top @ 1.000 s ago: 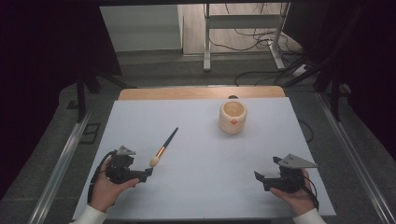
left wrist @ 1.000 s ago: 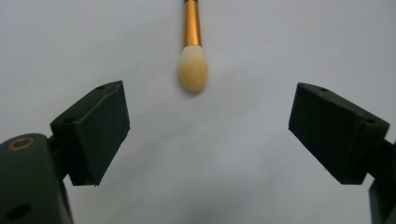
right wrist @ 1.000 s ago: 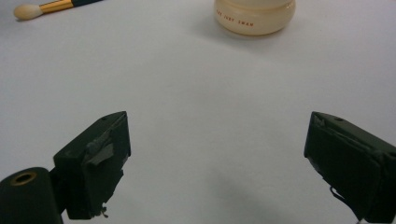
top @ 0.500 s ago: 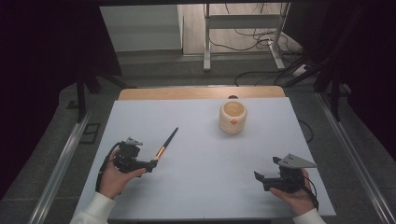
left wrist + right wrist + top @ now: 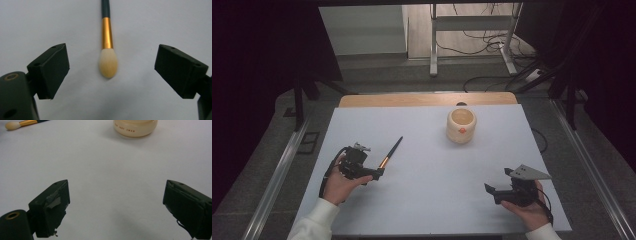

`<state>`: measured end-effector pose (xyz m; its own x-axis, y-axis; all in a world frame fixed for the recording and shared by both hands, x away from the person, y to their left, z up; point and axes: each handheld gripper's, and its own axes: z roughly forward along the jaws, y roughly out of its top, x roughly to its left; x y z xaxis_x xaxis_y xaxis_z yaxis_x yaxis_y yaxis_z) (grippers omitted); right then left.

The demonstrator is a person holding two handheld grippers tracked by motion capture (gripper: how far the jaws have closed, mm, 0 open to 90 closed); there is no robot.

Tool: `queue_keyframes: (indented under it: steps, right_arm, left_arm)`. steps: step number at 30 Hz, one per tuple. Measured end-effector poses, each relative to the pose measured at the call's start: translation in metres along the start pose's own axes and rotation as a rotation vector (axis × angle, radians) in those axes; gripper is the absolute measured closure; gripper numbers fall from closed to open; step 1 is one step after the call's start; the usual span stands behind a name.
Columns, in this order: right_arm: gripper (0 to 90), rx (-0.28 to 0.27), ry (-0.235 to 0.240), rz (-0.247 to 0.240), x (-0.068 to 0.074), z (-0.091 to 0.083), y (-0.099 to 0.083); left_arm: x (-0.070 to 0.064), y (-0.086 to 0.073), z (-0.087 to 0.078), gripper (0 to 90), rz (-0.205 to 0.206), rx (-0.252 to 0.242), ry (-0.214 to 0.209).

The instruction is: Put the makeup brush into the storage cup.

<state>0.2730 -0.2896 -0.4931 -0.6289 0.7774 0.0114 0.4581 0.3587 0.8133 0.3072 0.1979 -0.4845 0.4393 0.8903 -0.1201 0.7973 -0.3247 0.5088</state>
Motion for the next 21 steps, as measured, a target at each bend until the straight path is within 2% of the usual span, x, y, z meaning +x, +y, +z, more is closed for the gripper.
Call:
queue_keyframes:
  steps: [7,15,21]
  right_arm:
    - [7.3,0.001,-0.001,-0.002,0.0,0.0,0.0]
    - [7.3,0.003,-0.001,-0.003,0.0,0.001,0.0]
    - [7.3,0.005,-0.002,-0.002,0.0,0.001,0.0]
  left_arm:
    - [-0.001,0.008,0.007,13.0,0.011,0.011,0.0]
    - [-0.002,0.023,0.014,13.0,0.029,0.038,-0.017]
    - [-0.001,0.033,0.019,13.1,0.035,0.038,-0.009]
